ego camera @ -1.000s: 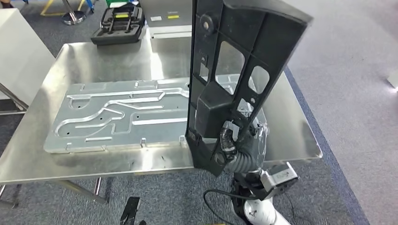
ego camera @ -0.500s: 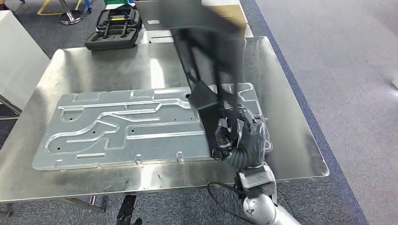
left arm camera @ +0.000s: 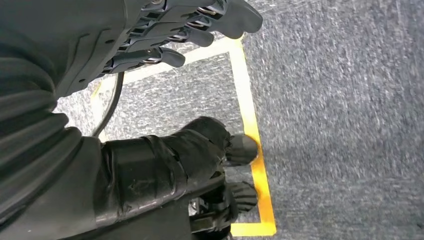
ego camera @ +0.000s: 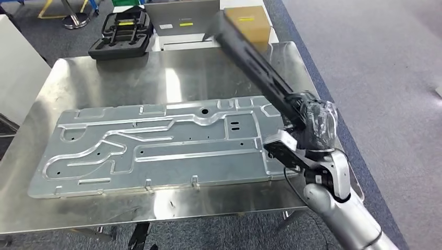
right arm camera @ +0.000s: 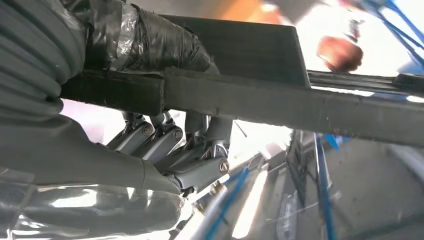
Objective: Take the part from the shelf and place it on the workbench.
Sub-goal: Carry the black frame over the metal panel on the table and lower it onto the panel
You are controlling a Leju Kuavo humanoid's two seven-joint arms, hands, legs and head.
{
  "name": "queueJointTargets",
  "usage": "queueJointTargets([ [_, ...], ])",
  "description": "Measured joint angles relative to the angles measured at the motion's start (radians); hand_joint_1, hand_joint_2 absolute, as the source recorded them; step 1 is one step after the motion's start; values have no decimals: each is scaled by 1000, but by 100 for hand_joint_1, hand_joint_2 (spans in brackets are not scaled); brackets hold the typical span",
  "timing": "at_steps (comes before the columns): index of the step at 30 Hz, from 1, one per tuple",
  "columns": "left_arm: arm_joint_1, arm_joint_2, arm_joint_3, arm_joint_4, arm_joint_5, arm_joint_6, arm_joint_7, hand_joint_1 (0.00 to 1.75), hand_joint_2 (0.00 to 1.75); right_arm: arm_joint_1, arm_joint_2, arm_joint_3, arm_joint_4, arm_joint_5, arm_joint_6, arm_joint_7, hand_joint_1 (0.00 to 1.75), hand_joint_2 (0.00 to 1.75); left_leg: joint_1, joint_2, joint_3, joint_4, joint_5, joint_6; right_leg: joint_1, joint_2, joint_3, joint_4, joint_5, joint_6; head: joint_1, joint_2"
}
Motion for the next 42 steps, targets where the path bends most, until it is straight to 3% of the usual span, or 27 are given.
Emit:
queueJointTargets([
  [3,-3,2,0,0,-10,-3,4,0,175,-50,-26,15,45,124,112,40,175,175,5,-1,23,-38,20,4,3,-1,-11,24,-22,17,1,0],
  [6,-8,2,0,0,-18,-8,10,0,175,-124,-39,53,95,196,217,43,175,175,10,1,34,-52,26,7,0,-3,-90,189,-98,26,4,0],
  [7,-10,2,0,0,-19,-9,12,0,175,-148,-41,70,114,219,253,42,175,175,10,1,34,-50,25,7,-3,-4,-118,241,-112,29,4,0],
  [8,-10,1,0,0,-20,-11,12,0,175,-170,-43,91,134,243,288,40,175,175,12,1,34,-47,22,5,-8,-4,-131,260,-107,33,4,0],
  [9,-10,1,0,0,-20,-13,13,0,175,-191,-44,113,153,266,320,38,175,175,15,0,34,-42,18,3,-13,-5,-126,243,-85,37,4,0],
  [11,-10,0,0,0,-23,-16,12,0,175,-238,-44,162,190,305,377,27,175,175,21,-5,31,-24,6,-8,-23,-6,-75,128,-19,48,4,0],
  [12,-12,0,0,0,-24,-17,12,0,175,-264,-42,187,206,319,399,19,175,175,22,-7,25,-10,-1,-16,-25,-5,-50,74,-1,50,5,0],
  [14,-16,0,0,0,-28,-20,10,0,175,-304,-36,235,237,337,429,2,175,175,21,-10,11,8,-9,-28,-23,-4,-29,27,4,43,4,0],
  [18,-19,-1,0,0,-41,-24,6,0,175,-356,-10,325,304,361,438,-39,175,175,25,-10,-8,36,-27,-42,-19,-7,-32,26,6,14,0,0],
  [21,-24,-5,0,0,-51,-25,3,0,175,-393,19,400,348,388,414,-67,175,175,26,-4,-89,202,-103,-50,-15,-7,-31,24,6,2,-2,0],
  [23,-25,-9,0,0,-56,-25,2,0,175,-401,41,439,375,403,392,-80,175,175,25,-3,-142,294,-122,-46,-7,-7,-28,24,4,-2,-2,0],
  [24,-25,-10,0,0,-58,-25,1,0,175,-404,52,456,388,413,382,-84,175,175,24,-3,-145,288,-105,-41,-4,-7,-25,24,2,-4,-2,0],
  [25,-25,-11,0,0,-59,-26,-2,0,175,-408,62,475,401,426,369,-87,175,175,21,-3,-128,244,-72,-34,-1,-7,-22,24,0,-6,-2,0],
  [27,-28,-12,0,0,-61,-28,-8,0,175,-424,79,510,425,458,333,-88,175,175,11,-4,-66,107,-4,-18,2,-6,-17,23,-4,-6,-2,0],
  [29,-33,-12,0,0,-63,-28,-14,0,175,-441,92,539,447,487,291,-86,87,87,2,-5,-26,22,18,-10,2,-5,-17,19,-4,-3,-2,0],
  [31,-36,-13,0,0,-66,-27,-18,0,175,-450,103,558,468,514,244,-83,0,0,0,-6,-19,6,16,-7,1,-4,-15,12,-2,5,-3,0],
  [33,-37,-16,0,0,-73,-22,-21,0,175,-456,110,570,488,535,199,-79,0,0,6,-4,-8,-10,22,-4,1,-5,-18,22,-12,13,-3,0],
  [34,-38,-17,0,0,-76,-18,-22,0,175,-460,113,574,498,543,181,-76,0,0,9,-3,-1,-19,25,-1,2,-6,-31,51,-30,17,-3,0],
  [37,-42,-19,0,0,-77,-7,-17,0,44,-463,116,583,525,557,155,-65,0,0,11,-1,6,-22,24,6,-1,-7,-119,230,-108,26,-2,0],
  [38,-41,-19,0,0,-76,-6,-15,0,0,-461,116,585,531,560,152,-64,0,0,11,-2,6,-21,22,7,-3,-7,-141,270,-115,29,-2,0],
  [39,-40,-20,0,0,-74,-6,-12,0,0,-460,116,588,538,563,151,-62,0,0,12,-2,6,-18,20,6,-6,-7,-147,273,-103,32,-2,0],
  [40,-39,-21,0,0,-73,-7,-9,0,0,-460,116,591,543,566,151,-60,0,0,13,-3,6,-14,18,5,-8,-7,-133,239,-74,34,-2,0],
  [42,-36,-23,0,0,-72,-9,-1,0,0,-463,116,593,550,571,163,-57,0,0,13,-4,3,0,9,-3,-12,-8,-72,111,-13,37,-2,0],
])
